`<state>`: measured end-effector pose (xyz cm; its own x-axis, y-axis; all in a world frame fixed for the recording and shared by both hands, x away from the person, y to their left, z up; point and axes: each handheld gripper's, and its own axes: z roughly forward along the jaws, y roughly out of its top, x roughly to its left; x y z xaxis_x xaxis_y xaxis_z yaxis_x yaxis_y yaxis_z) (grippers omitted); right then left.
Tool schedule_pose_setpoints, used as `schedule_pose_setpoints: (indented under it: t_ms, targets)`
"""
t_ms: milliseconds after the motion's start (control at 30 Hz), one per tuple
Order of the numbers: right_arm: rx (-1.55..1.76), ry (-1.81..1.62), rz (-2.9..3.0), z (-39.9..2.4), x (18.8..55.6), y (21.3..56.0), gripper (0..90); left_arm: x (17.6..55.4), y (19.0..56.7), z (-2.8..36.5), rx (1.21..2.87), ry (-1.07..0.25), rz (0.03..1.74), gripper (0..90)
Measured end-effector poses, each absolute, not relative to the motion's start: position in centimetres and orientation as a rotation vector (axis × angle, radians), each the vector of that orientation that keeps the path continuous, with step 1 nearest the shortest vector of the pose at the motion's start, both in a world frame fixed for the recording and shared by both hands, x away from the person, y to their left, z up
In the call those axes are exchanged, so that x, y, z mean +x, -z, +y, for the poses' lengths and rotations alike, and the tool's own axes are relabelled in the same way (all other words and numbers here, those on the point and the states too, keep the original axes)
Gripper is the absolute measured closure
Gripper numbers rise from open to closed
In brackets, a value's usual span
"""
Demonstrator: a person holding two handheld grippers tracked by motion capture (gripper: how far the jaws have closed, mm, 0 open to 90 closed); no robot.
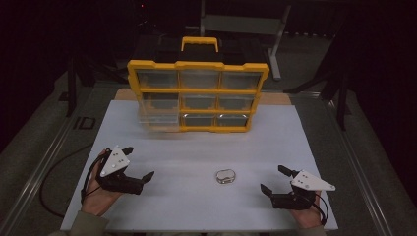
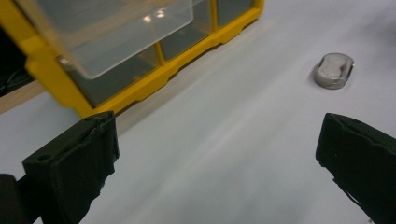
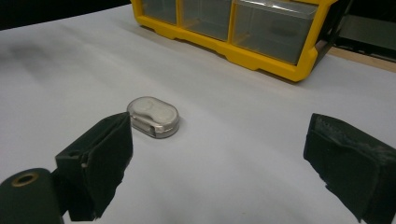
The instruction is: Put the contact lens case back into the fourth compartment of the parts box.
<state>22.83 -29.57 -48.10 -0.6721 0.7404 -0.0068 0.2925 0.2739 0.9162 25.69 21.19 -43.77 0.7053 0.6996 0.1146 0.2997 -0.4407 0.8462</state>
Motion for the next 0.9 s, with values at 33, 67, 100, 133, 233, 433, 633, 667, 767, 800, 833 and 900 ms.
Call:
schedule_pose_setpoints:
  t_ms: [33, 67, 100, 133, 233, 433, 633, 667, 767, 800, 833, 900]
  targets:
    - [0.929, -1.381, 2.113, -29.6, 22.8, 48.1, 7.9, 25.9, 43.8, 20.9, 2.043, -0.571, 0.754, 0.0]
    - [0.929, -1.379, 2.114, -29.6, 22.8, 48.1, 7.9, 26.1, 43.8, 20.5, 2.057, -0.565, 0.741, 0.0]
    - [0.932, -1.379, 2.114, -29.6, 22.8, 48.1, 7.9, 26.2, 43.8, 20.3, 2.064, -0.559, 0.733, 0.0]
    - [0.932, -1.379, 2.115, -29.6, 22.8, 48.1, 7.9, 26.2, 43.8, 20.3, 2.064, -0.559, 0.733, 0.0]
    - [0.934, -1.379, 2.117, -29.6, 22.8, 48.1, 7.9, 26.7, 43.9, 19.5, 2.085, -0.538, 0.713, 0.0]
    - [0.936, -1.376, 2.118, -29.6, 22.8, 48.1, 7.9, 27.5, 44.0, 18.4, 2.104, -0.509, 0.684, 0.0]
    - [0.932, -1.377, 2.117, -29.6, 22.8, 48.1, 7.9, 28.0, 44.1, 17.4, 2.125, -0.494, 0.664, 0.0]
    - [0.932, -1.38, 2.118, -29.6, 22.8, 48.1, 7.9, 28.1, 44.2, 17.3, 2.128, -0.491, 0.659, 0.0]
    - [0.933, -1.378, 2.119, -29.6, 22.8, 48.1, 7.9, 28.5, 44.3, 16.7, 2.141, -0.481, 0.645, 0.0]
    - [0.931, -1.379, 2.118, -29.6, 22.8, 48.1, 7.9, 28.6, 44.3, 16.6, 2.146, -0.476, 0.642, 0.0]
    - [0.933, -1.379, 2.119, -29.6, 22.8, 48.1, 7.9, 28.7, 44.3, 16.5, 2.151, -0.476, 0.64, 0.0]
    - [0.931, -1.381, 2.119, -29.6, 22.8, 48.1, 7.9, 28.9, 44.4, 16.3, 2.154, -0.463, 0.637, 0.0]
